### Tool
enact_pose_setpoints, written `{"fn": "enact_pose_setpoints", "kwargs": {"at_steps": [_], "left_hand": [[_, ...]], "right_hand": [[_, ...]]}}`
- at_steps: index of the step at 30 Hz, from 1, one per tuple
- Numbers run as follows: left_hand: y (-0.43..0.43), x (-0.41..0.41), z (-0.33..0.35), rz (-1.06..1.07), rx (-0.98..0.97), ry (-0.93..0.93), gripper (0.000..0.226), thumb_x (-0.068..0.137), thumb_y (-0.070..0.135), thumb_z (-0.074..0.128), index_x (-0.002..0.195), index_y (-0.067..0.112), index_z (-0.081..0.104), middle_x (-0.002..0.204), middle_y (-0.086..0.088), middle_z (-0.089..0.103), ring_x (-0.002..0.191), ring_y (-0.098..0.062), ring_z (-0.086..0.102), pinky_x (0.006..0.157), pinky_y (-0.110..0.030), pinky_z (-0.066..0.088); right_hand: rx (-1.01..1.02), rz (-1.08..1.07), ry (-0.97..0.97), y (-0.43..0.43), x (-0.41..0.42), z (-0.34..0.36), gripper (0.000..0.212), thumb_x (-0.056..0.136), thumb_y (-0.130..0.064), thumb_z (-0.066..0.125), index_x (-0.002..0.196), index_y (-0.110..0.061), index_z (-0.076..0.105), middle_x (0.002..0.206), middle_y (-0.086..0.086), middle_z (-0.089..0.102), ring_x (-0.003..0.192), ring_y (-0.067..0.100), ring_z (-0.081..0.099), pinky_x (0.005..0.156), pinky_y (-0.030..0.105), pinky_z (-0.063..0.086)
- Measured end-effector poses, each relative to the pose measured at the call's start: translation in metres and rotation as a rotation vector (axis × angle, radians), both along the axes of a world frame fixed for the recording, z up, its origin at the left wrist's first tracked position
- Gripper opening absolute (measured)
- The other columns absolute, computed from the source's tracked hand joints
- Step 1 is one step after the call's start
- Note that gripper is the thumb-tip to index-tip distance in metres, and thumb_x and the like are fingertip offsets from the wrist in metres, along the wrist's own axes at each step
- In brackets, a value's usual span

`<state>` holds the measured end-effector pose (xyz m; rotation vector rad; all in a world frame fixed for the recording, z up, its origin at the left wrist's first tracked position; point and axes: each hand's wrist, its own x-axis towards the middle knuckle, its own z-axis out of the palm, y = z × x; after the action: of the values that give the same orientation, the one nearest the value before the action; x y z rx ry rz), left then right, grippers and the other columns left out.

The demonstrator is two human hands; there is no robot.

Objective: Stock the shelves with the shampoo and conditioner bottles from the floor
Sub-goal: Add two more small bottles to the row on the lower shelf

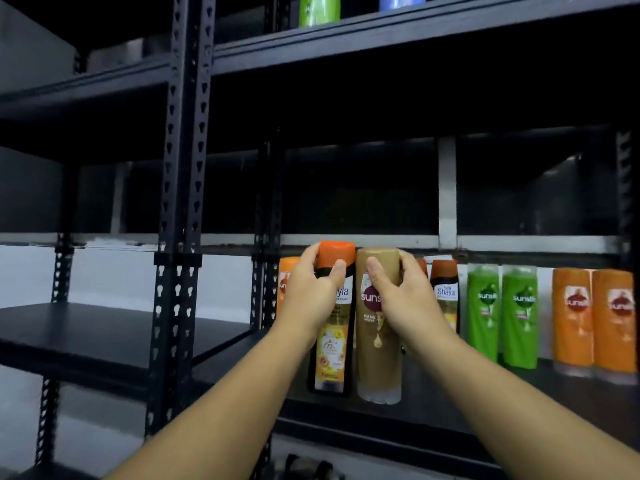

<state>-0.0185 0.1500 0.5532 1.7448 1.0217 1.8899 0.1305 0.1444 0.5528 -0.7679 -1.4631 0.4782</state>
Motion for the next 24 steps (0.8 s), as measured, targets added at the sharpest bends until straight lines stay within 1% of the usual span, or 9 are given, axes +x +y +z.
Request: {"fn": "enact_pose_setpoints", "kwargs": {"at_steps": [3,5,8,9,11,12,14,17,24], "left_hand": [[0.016,0.007,-0.013,-0.017,-0.054,-0.029,0.054,0.098,0.04,0.063,0.148,0.037,0.044,0.134,0.016,0.058,0.125,-0.009,0.055,0.109,-0.046,0.047],[0.023,0.01,-0.021,-0.025,-0.074,-0.042,0.063,0.094,0.05,0.062,0.151,0.041,0.037,0.146,0.014,0.051,0.135,-0.011,0.048,0.111,-0.049,0.046],[0.031,0.005,-0.028,-0.065,-0.11,-0.003,0.07,0.083,0.069,0.062,0.147,0.052,0.037,0.146,0.016,0.053,0.134,-0.013,0.052,0.105,-0.05,0.05],[0.031,0.002,-0.03,-0.105,-0.13,0.021,0.065,0.085,0.064,0.064,0.144,0.053,0.039,0.142,0.015,0.057,0.13,-0.013,0.056,0.102,-0.05,0.052],[0.031,-0.007,-0.043,-0.19,-0.169,0.081,0.054,0.093,0.039,0.069,0.137,0.054,0.042,0.128,0.017,0.066,0.118,-0.009,0.065,0.095,-0.044,0.057],[0.033,-0.012,-0.052,-0.212,-0.194,0.128,0.057,0.094,0.028,0.071,0.132,0.058,0.041,0.122,0.021,0.068,0.114,-0.005,0.066,0.093,-0.04,0.057],[0.037,-0.021,-0.07,-0.234,-0.248,0.203,0.062,0.093,0.023,0.072,0.128,0.062,0.04,0.122,0.026,0.067,0.116,-0.002,0.064,0.098,-0.04,0.055],[0.05,-0.03,-0.079,-0.261,-0.288,0.227,0.062,0.093,0.026,0.073,0.14,0.052,0.041,0.131,0.021,0.064,0.125,-0.008,0.061,0.107,-0.049,0.049],[0.099,-0.029,-0.067,-0.149,-0.328,0.405,0.065,0.091,0.036,0.072,0.141,0.049,0.033,0.138,0.017,0.058,0.13,-0.012,0.054,0.113,-0.051,0.043]], "right_hand": [[-0.029,-0.013,-0.002,0.014,0.005,-0.013,0.032,0.097,-0.049,0.059,0.125,-0.034,0.054,0.108,-0.013,0.066,0.103,0.007,0.065,0.086,0.032,0.056],[-0.036,-0.005,0.002,0.018,0.008,-0.019,0.031,0.097,-0.049,0.059,0.125,-0.035,0.054,0.106,-0.015,0.067,0.1,0.001,0.064,0.081,0.025,0.053],[-0.058,0.074,-0.045,0.022,0.017,-0.025,0.034,0.094,-0.05,0.063,0.126,-0.041,0.055,0.107,-0.017,0.071,0.097,-0.003,0.068,0.078,0.021,0.054],[-0.086,0.11,-0.106,0.023,0.022,-0.03,0.036,0.093,-0.047,0.066,0.127,-0.042,0.054,0.108,-0.018,0.071,0.097,-0.004,0.068,0.077,0.018,0.054],[-0.17,0.151,-0.302,0.024,0.033,-0.044,0.042,0.091,-0.04,0.071,0.127,-0.044,0.049,0.11,-0.021,0.07,0.097,-0.01,0.066,0.075,0.011,0.052],[-0.21,0.155,-0.383,0.026,0.038,-0.052,0.045,0.09,-0.037,0.074,0.126,-0.045,0.048,0.113,-0.023,0.068,0.099,-0.013,0.064,0.077,0.008,0.05],[-0.28,0.149,-0.416,0.033,0.045,-0.067,0.046,0.087,-0.033,0.078,0.124,-0.041,0.051,0.12,-0.018,0.069,0.106,-0.008,0.064,0.089,0.015,0.052],[-0.341,0.137,-0.41,0.046,0.049,-0.079,0.053,0.081,-0.029,0.085,0.124,-0.036,0.056,0.117,-0.017,0.072,0.108,0.0,0.067,0.1,0.032,0.054],[-0.447,0.022,-0.464,0.097,0.047,-0.093,0.046,0.084,-0.034,0.08,0.117,-0.045,0.051,0.116,-0.023,0.068,0.112,0.001,0.062,0.106,0.033,0.046]]}}
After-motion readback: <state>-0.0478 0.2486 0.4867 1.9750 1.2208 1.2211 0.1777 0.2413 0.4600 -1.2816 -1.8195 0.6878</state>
